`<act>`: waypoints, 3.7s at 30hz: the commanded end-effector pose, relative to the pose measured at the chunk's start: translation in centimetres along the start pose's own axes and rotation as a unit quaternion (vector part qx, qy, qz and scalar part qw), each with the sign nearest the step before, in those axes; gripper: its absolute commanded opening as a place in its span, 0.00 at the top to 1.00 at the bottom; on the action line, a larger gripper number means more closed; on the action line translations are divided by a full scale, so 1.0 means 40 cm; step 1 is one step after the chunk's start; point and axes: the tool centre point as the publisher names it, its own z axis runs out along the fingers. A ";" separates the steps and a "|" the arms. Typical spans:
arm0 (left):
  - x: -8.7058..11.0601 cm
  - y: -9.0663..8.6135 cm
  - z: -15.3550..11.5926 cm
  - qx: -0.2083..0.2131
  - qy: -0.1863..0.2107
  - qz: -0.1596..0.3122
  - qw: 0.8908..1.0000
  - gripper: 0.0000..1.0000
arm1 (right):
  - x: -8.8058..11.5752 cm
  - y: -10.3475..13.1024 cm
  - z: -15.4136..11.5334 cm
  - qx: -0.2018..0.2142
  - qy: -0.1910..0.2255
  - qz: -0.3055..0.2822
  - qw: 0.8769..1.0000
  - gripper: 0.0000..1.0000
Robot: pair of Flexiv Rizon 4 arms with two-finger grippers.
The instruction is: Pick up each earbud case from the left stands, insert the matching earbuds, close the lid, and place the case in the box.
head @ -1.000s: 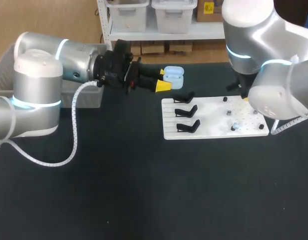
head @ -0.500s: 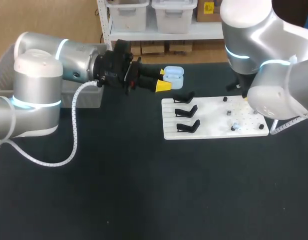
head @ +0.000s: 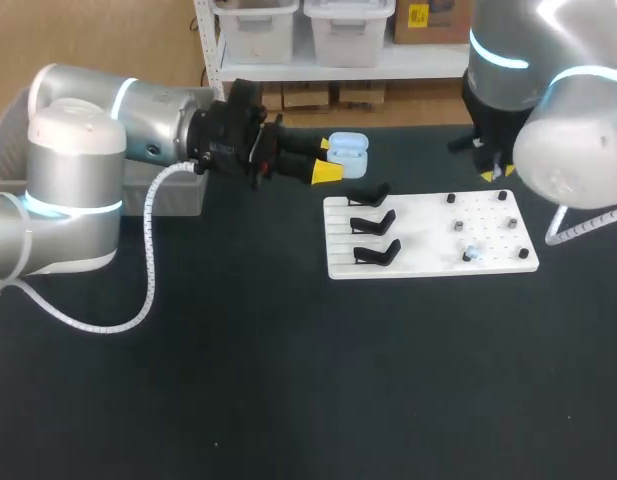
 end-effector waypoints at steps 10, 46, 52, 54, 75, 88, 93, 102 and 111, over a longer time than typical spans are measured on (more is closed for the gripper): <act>0.000 0.001 0.000 0.000 0.000 0.000 1.000 1.00 | 0.128 0.164 -0.335 -0.041 -0.002 -0.019 0.999 1.00; 0.000 0.001 0.000 0.000 0.000 0.000 1.000 1.00 | 0.069 0.354 -0.466 0.003 0.001 0.161 0.987 1.00; 0.000 0.001 0.000 0.000 0.000 0.000 1.000 1.00 | 0.071 0.405 -0.487 -0.030 0.034 0.251 0.967 1.00; 0.000 0.001 0.000 0.000 0.000 0.000 1.000 1.00 | 0.074 0.418 -0.485 -0.023 0.040 0.269 0.962 1.00; 0.000 0.001 0.000 0.000 0.000 0.000 1.000 1.00 | 0.076 0.431 -0.470 -0.006 0.044 0.280 0.959 1.00; 0.000 0.001 0.000 0.000 0.000 0.000 1.000 1.00 | 0.006 0.471 -0.466 0.067 0.076 0.421 0.901 1.00; 0.000 0.001 0.000 0.000 0.000 0.000 1.000 1.00 | -0.004 0.477 -0.464 0.078 0.094 0.441 0.889 1.00; 0.001 -0.001 0.000 -0.003 -0.007 0.006 1.000 1.00 | -0.002 0.481 -0.448 0.082 0.117 0.444 0.885 1.00; 0.006 -0.021 0.010 -0.021 -0.006 0.022 1.000 1.00 | 0.000 0.464 -0.428 0.085 0.124 0.448 0.881 1.00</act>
